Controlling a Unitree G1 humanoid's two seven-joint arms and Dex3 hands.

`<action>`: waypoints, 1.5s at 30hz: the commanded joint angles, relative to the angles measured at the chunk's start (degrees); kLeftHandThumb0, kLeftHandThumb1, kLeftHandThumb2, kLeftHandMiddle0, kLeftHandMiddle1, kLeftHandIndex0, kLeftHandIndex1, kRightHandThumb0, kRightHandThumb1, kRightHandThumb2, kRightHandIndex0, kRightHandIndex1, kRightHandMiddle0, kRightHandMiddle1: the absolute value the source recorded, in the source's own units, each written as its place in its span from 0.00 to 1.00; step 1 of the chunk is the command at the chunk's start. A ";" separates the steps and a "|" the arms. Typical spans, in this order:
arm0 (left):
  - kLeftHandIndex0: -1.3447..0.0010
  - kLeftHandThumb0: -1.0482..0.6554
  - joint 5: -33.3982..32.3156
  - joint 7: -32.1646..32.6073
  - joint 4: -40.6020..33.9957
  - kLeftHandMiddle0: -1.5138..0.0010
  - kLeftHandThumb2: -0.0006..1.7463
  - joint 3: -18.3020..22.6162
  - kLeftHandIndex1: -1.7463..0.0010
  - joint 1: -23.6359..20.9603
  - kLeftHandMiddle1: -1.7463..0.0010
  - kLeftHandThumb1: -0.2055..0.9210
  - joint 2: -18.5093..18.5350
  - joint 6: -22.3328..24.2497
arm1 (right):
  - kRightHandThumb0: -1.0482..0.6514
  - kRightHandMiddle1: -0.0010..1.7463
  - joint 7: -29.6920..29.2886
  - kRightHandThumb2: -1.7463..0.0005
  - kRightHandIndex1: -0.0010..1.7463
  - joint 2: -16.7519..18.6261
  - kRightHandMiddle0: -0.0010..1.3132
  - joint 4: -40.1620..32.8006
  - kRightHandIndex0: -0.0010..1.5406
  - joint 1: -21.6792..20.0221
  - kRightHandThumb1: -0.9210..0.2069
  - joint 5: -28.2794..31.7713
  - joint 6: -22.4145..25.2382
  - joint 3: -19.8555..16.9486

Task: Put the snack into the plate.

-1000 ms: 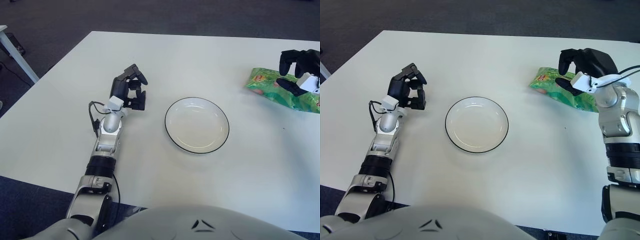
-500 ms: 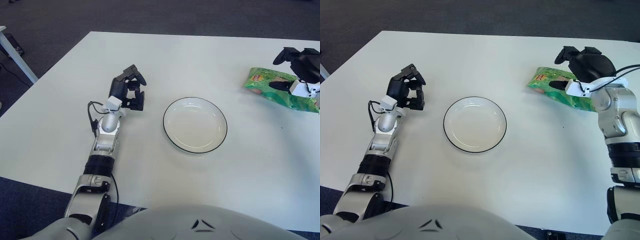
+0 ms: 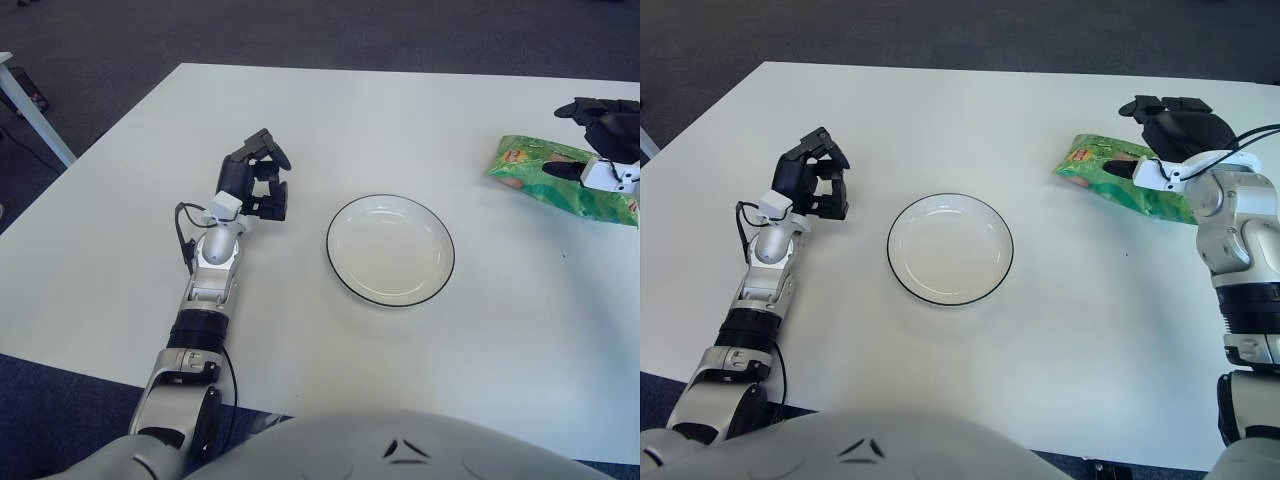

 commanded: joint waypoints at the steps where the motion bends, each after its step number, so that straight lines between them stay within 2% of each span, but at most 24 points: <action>1: 0.46 0.30 -0.43 -0.06 2.73 0.12 0.85 0.05 0.00 3.74 0.00 0.34 -1.05 -0.01 | 0.00 0.09 1.72 0.64 0.00 -1.17 0.00 2.68 0.00 -2.80 0.00 0.72 0.03 0.83; 6: 0.46 0.30 -0.24 -0.05 2.87 0.12 0.85 0.10 0.00 3.69 0.00 0.34 -0.94 0.02 | 0.00 0.02 1.93 0.61 0.00 -0.73 0.00 11.78 0.00 -7.63 0.00 0.97 -1.95 3.18; 12: 0.46 0.30 -0.57 -0.24 2.68 0.12 0.85 0.18 0.00 3.88 0.00 0.34 -1.07 -0.17 | 0.00 0.00 3.69 0.59 0.00 -0.94 0.00 14.41 0.00 -9.59 0.00 1.80 -2.18 4.26; 16: 0.46 0.30 -0.26 0.22 2.88 0.11 0.85 0.27 0.00 3.89 0.00 0.34 -1.21 -0.90 | 0.00 0.00 6.06 0.59 0.00 -0.89 0.00 19.09 0.00 -12.86 0.00 2.04 -2.38 5.93; 24: 0.44 0.29 0.90 0.83 3.03 0.11 0.87 0.29 0.00 4.05 0.00 0.32 -0.92 -1.39 | 0.00 0.00 7.18 0.58 0.00 -0.56 0.00 25.35 0.00 -16.60 0.00 1.85 -3.69 8.66; 38: 0.44 0.29 0.38 0.17 2.68 0.11 0.87 0.50 0.00 4.23 0.00 0.31 -0.80 -0.92 | 0.00 0.00 6.56 0.58 0.00 1.64 0.00 31.53 0.00 -20.72 0.00 1.92 -2.98 12.19; 45: 0.44 0.29 -0.33 -0.10 2.77 0.11 0.87 0.73 0.00 4.13 0.00 0.32 -0.97 -1.00 | 0.00 0.00 8.44 0.59 0.00 3.71 0.00 34.89 0.00 -21.91 0.00 3.18 -3.37 13.32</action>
